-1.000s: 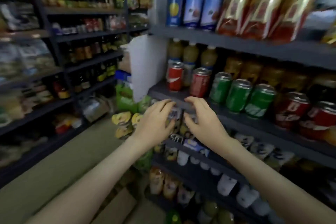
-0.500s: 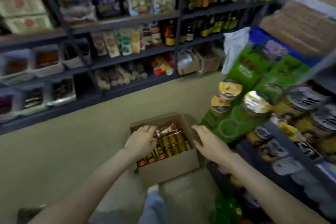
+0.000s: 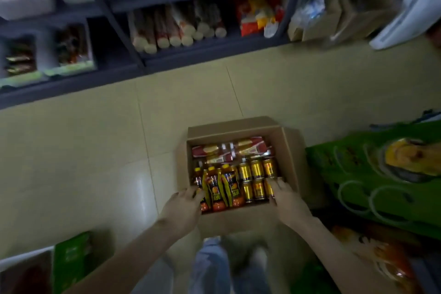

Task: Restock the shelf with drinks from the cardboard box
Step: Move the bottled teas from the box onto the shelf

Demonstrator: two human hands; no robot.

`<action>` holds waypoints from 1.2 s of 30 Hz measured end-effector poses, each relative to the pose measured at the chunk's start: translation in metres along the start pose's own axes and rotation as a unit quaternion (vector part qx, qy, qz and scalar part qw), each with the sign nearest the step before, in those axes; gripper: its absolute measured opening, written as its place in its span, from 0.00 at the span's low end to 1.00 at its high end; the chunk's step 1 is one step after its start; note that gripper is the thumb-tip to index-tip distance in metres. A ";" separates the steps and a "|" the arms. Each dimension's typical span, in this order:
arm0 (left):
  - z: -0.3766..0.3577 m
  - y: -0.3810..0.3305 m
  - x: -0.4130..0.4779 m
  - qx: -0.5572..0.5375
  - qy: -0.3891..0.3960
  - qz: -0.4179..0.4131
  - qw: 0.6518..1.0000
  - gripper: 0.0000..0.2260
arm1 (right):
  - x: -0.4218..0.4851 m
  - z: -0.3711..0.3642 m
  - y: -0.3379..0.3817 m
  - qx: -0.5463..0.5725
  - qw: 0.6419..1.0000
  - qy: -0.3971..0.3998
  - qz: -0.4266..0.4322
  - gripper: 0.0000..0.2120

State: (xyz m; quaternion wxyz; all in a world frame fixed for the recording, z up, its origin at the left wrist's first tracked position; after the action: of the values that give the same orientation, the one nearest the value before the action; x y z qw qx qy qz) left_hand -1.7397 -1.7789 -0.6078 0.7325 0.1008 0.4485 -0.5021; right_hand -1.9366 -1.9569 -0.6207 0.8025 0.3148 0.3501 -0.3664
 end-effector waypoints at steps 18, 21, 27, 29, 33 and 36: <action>-0.200 0.069 0.346 -0.027 -0.045 0.107 0.993 0.28 | 0.422 -0.101 -0.109 -0.302 0.953 -0.025 0.008 0.41; -0.217 0.077 0.353 -0.046 -0.082 0.066 0.993 0.27 | 0.455 -0.100 -0.119 -0.358 0.933 -0.023 -0.005 0.41; -0.212 0.075 0.342 -0.113 -0.133 0.060 0.983 0.27 | 0.446 -0.086 -0.117 -0.347 0.938 -0.019 -0.007 0.36; -0.205 0.067 0.338 -0.192 -0.146 0.069 0.968 0.27 | 0.423 -0.083 -0.110 -0.281 0.958 -0.046 0.014 0.35; -0.169 0.049 0.327 -0.523 -0.138 0.059 0.839 0.25 | 0.372 -0.079 -0.071 -0.163 0.977 -0.111 0.085 0.36; -0.138 0.042 0.323 -0.769 -0.091 -0.003 0.632 0.21 | 0.342 -0.083 -0.027 -0.100 0.980 -0.109 0.132 0.37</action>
State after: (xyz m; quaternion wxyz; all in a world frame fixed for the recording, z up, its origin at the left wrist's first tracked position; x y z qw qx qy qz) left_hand -1.7511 -1.8850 -0.9453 0.5801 -0.5464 0.6038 0.0165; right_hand -1.8203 -2.0337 -0.9447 0.9045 0.2350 0.2507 -0.2525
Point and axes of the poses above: each hand's wrist, its own x-axis towards the middle knuckle, its own z-axis out of the back of the hand, y = z × x, the point moved 2 cm from there along x, towards the middle knuckle, and after that the axes turned 12 degrees about y, right-handed, at the moved point
